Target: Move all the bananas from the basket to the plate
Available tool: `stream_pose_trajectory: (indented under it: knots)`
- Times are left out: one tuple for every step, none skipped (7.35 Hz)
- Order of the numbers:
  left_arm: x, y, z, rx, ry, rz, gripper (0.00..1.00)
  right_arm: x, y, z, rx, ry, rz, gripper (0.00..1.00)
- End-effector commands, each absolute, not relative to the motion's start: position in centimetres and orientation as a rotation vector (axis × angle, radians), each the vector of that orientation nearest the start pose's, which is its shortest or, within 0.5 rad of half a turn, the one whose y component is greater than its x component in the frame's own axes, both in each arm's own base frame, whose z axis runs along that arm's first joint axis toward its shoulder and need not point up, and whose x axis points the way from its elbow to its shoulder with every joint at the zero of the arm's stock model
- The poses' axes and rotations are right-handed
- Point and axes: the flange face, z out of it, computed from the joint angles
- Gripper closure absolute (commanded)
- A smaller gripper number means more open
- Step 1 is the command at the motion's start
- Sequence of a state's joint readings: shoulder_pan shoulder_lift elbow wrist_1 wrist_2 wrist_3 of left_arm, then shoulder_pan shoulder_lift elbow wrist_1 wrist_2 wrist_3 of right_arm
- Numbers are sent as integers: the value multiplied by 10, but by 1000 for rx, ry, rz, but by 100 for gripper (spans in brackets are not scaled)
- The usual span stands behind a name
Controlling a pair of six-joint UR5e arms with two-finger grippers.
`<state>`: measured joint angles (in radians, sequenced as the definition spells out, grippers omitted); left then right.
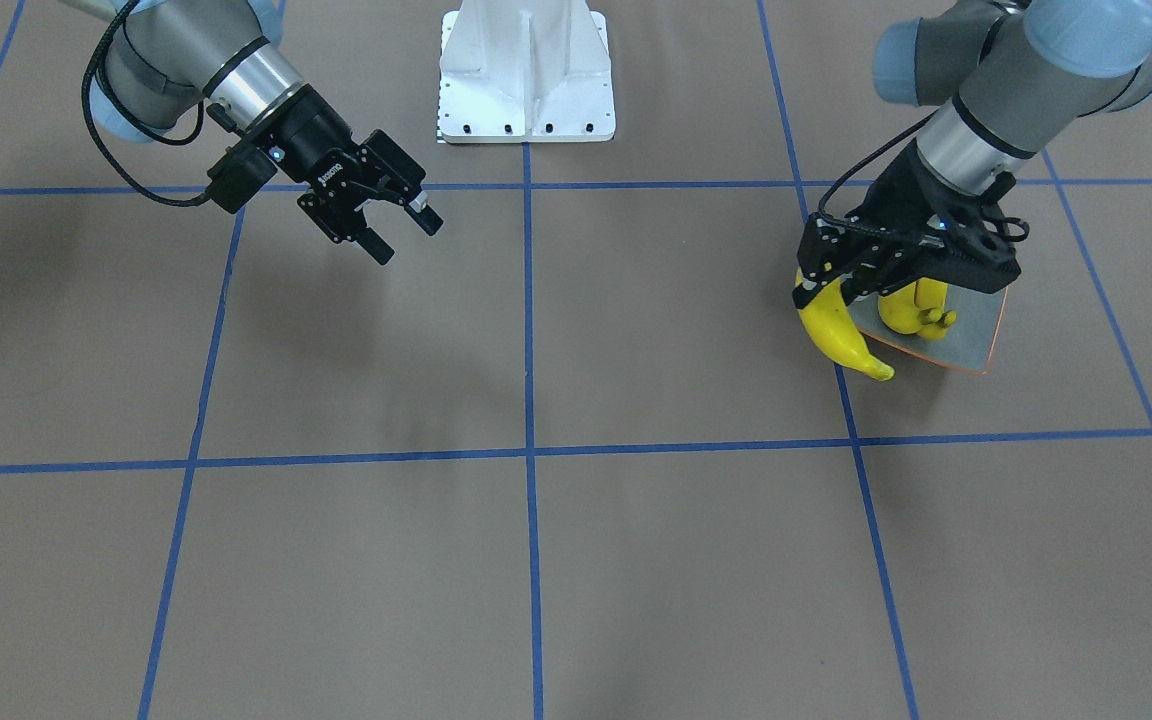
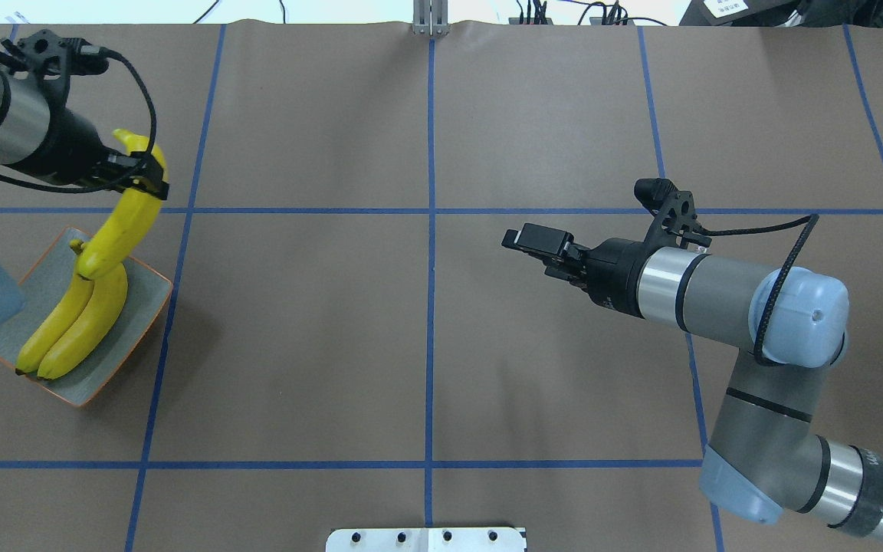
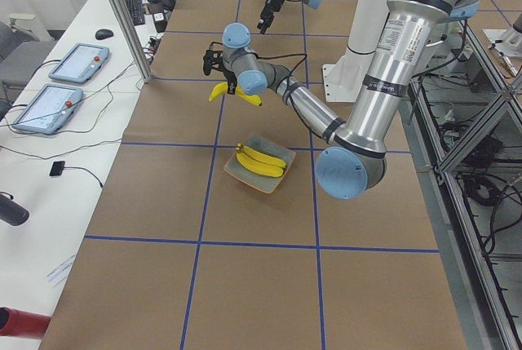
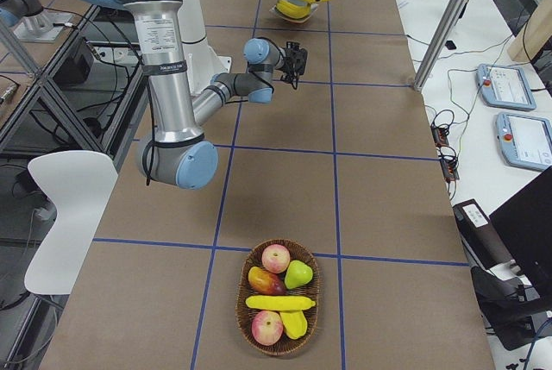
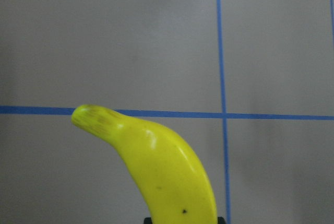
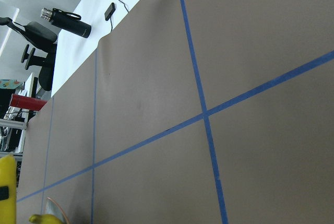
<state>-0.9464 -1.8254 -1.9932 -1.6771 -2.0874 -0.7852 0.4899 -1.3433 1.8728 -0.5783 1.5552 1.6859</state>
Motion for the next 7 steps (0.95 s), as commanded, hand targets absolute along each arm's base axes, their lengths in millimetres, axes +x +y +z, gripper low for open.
stream_pose_trajectory:
  knots:
    - [217, -470, 383, 262, 592, 133, 100, -416, -376, 294, 305, -1490, 506, 0]
    - [209, -465, 408, 262, 515, 147, 100, -418, -376, 296, 308, -1485, 510, 0]
    - [207, -463, 428, 258, 454, 145, 100, -420, -377, 299, 307, -1478, 511, 0]
    - [216, -462, 439, 237, 441, 159, 100, -420, -378, 300, 307, -1476, 511, 0]
    - [241, -457, 453, 206, 426, 198, 100, -425, -379, 305, 302, -1464, 513, 0]
    - [249, -455, 456, 207, 412, 211, 100, -426, -380, 307, 302, -1461, 513, 0]
    - [259, -450, 459, 199, 411, 231, 100, -426, -380, 306, 303, -1463, 514, 0]
